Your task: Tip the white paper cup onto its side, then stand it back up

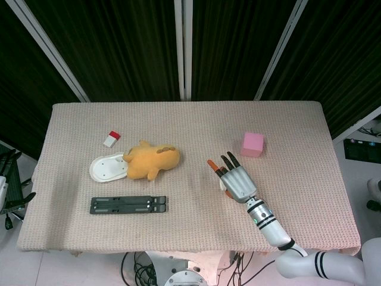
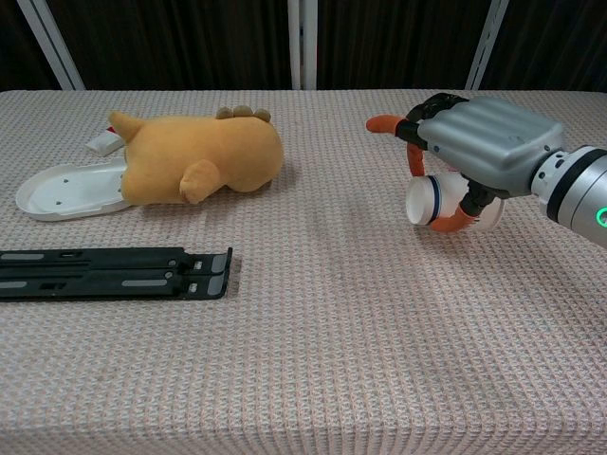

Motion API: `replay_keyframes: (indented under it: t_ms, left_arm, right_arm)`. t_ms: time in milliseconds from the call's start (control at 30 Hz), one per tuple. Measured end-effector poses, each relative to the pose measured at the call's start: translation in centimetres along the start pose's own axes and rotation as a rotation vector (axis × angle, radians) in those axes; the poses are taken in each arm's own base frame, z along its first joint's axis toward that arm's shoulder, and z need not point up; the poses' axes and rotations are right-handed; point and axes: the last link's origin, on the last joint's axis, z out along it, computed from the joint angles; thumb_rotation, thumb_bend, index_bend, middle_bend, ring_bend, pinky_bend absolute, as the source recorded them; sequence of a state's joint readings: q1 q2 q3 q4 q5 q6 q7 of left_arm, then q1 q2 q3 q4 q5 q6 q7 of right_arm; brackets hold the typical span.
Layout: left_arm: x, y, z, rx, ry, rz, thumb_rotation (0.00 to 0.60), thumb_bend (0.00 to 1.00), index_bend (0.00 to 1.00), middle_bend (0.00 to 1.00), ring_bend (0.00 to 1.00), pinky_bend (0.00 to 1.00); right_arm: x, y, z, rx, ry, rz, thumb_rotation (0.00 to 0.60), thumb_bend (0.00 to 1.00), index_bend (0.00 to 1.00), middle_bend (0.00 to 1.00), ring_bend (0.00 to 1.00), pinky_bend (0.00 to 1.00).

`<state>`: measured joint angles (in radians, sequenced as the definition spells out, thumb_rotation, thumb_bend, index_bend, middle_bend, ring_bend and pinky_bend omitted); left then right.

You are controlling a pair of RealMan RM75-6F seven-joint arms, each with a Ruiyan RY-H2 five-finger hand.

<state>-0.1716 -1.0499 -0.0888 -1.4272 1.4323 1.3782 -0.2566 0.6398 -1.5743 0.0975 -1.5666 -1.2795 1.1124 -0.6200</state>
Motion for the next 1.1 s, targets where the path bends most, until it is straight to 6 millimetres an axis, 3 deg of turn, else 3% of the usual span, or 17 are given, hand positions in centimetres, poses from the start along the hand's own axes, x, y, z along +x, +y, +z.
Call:
replay_keyframes:
  t_ms: [267, 433, 567, 733, 1100]
  left_arm:
    - [-0.4, 0.1, 0.1, -0.001, -0.011, 0.008, 0.600, 0.15, 0.03, 0.00, 0.00, 0.00]
    - [-0.6, 0.2, 0.2, 0.000, -0.016, 0.013, 0.600, 0.15, 0.03, 0.00, 0.00, 0.00]
    - [-0.6, 0.2, 0.2, 0.000, -0.017, 0.016, 0.600, 0.15, 0.03, 0.00, 0.00, 0.00]
    - [-0.7, 0.2, 0.3, -0.002, -0.016, 0.017, 0.600, 0.15, 0.03, 0.00, 0.00, 0.00]
    - [-0.7, 0.2, 0.2, -0.005, -0.015, 0.018, 0.600, 0.15, 0.03, 0.00, 0.00, 0.00]
  right_arm:
    - [0.8, 0.9, -0.1, 0.015, 0.118, 0.586, 0.600, 0.18, 0.00, 0.54, 0.09, 0.00]
    - [-0.2, 2.1, -0.1, 0.030, 0.125, 0.994, 0.600, 0.17, 0.00, 0.54, 0.09, 0.00]
    - [-1.5, 3.3, 0.0, 0.033, 0.099, 1.208, 0.600, 0.16, 0.00, 0.53, 0.09, 0.00]
    - [-3.4, 5.2, 0.0, 0.032, 0.046, 1.261, 0.600, 0.15, 0.00, 0.53, 0.09, 0.00]
    - [-4.6, 5.3, -0.9, 0.068, 0.006, 1.143, 0.600, 0.15, 0.00, 0.50, 0.09, 0.00]
